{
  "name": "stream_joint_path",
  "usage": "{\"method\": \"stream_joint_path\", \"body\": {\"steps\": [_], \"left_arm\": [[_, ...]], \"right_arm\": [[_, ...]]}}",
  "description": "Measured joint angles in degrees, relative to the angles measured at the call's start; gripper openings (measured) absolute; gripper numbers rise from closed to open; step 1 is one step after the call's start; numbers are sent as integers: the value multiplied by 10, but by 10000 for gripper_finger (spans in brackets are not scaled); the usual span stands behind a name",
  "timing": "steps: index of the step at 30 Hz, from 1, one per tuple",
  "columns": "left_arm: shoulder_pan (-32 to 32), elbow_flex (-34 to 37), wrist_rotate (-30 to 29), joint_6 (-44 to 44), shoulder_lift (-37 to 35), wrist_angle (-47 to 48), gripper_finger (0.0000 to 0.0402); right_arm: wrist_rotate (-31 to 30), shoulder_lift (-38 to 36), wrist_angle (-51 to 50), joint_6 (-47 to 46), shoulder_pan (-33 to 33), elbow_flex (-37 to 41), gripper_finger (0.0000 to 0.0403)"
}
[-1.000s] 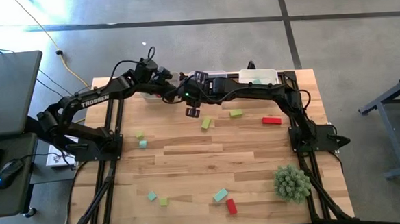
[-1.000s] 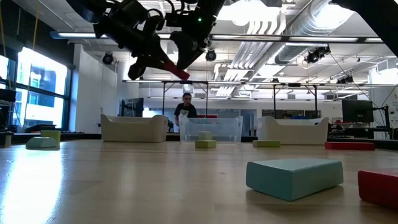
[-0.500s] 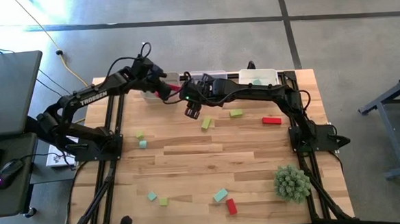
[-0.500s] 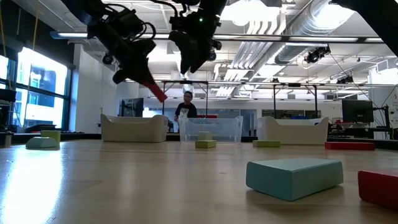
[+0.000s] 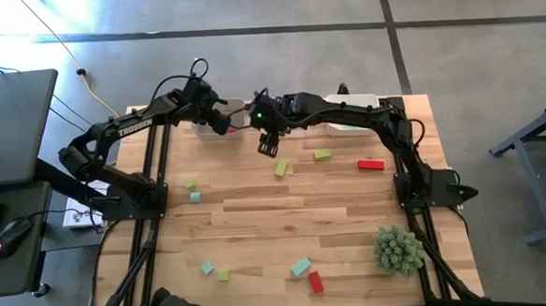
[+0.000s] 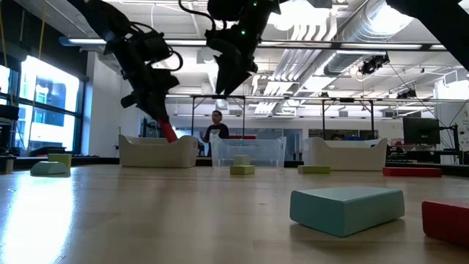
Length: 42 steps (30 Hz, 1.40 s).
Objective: Sort & place blocks by color
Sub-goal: Put the red block into the gray bin, then put the green block into the transparent bin
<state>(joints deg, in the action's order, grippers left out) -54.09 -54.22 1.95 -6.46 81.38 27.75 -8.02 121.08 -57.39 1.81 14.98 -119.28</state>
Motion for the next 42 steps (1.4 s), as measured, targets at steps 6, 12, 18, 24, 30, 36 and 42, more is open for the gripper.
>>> {"method": "stream_joint_path", "body": {"steps": [6,12,18,24,30,36,42], "left_arm": [[-4,0,-10,-36,18,-13,64],[-7,0,-12,-50,18,-6,106],[-6,0,-12,-70,18,3,127],[-6,-16,6,-79,18,16,130],[-6,-41,81,-80,18,30,130],[-3,-71,147,-84,10,29,131],[8,-84,172,-84,-16,31,131]], "right_arm": [[73,0,0,71,20,0,220],[77,0,0,104,34,0,220],[92,0,-8,140,44,0,220],[195,0,-35,171,56,1,220],[221,0,-70,259,56,1,220],[241,11,-82,325,55,1,220],[241,47,-118,384,46,1,220]]}}
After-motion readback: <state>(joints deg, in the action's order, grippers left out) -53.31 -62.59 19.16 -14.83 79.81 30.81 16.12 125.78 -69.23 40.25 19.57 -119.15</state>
